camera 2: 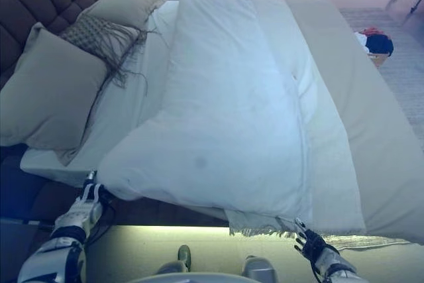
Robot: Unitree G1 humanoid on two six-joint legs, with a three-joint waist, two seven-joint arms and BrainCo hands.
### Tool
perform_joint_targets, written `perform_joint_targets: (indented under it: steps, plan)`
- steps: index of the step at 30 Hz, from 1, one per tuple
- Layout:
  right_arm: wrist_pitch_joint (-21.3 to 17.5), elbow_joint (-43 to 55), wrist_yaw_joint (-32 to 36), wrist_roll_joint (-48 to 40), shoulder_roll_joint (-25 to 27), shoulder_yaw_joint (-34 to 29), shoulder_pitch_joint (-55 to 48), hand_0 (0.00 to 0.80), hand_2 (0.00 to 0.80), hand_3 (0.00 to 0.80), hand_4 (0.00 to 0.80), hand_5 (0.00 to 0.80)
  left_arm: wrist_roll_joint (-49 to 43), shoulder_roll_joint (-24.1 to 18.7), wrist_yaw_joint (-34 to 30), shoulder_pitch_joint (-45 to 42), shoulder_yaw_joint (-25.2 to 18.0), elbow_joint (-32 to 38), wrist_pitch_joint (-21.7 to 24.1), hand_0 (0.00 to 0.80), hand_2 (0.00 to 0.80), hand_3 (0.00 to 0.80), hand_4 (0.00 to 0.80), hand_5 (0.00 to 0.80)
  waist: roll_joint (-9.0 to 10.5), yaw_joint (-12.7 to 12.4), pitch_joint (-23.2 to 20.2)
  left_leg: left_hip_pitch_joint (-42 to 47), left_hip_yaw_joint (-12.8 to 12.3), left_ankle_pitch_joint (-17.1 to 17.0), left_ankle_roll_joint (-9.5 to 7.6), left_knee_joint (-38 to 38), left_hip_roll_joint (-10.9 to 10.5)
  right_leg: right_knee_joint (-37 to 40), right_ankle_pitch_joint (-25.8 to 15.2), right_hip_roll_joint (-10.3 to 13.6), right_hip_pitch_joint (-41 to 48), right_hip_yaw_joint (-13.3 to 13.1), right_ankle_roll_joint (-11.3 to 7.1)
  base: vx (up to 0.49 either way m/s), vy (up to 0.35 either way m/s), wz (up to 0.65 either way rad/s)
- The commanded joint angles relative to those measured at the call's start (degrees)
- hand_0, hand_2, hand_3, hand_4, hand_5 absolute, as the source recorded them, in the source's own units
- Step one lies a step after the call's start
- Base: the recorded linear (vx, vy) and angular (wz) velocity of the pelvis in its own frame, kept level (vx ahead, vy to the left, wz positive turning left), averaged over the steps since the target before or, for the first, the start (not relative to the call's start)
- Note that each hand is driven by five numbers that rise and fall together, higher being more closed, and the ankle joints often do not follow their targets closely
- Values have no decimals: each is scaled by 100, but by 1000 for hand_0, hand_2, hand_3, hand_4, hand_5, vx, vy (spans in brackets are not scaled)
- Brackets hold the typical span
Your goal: Make the bed neatly
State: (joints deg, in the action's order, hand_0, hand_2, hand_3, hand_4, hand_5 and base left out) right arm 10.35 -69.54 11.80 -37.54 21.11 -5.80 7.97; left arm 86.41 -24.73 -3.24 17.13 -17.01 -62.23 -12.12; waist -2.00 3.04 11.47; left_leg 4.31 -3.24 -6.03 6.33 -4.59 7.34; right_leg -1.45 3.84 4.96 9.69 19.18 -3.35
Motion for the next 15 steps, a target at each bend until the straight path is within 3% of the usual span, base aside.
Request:
perform_joint_targets:
  steps: [1, 9, 15]
  plan:
    - [-174, -347, 35, -298, 141, 160, 157, 0, 0, 0, 0, 0, 759, -1510, -187, -365, -1722, 41, 1528, 800, 800, 800, 800, 800, -77, -777, -792, 288, 105, 552, -280, 242, -393, 289, -475, 677, 2, -450, -199, -17, 23, -4]
    - [-77, -338, 30, -282, 189, -19, 114, 0, 0, 0, 0, 0, 819, -1056, -334, -875, -1838, 96, 1589, 800, 800, 800, 800, 800, 80, -952, -884, 326, 122, 516, -331, 50, -396, 560, -696, 701, 9, -345, -310, -10, 32, 1]
    - [-87, -313, 51, -49, 178, -103, 8, 0, 0, 0, 0, 0, 479, -553, -558, -914, -1540, 152, 1375, 800, 800, 800, 800, 800, 162, -959, -818, 304, 131, 529, -332, 79, -382, 501, -684, 715, -8, -307, -313, 2, 55, -1]
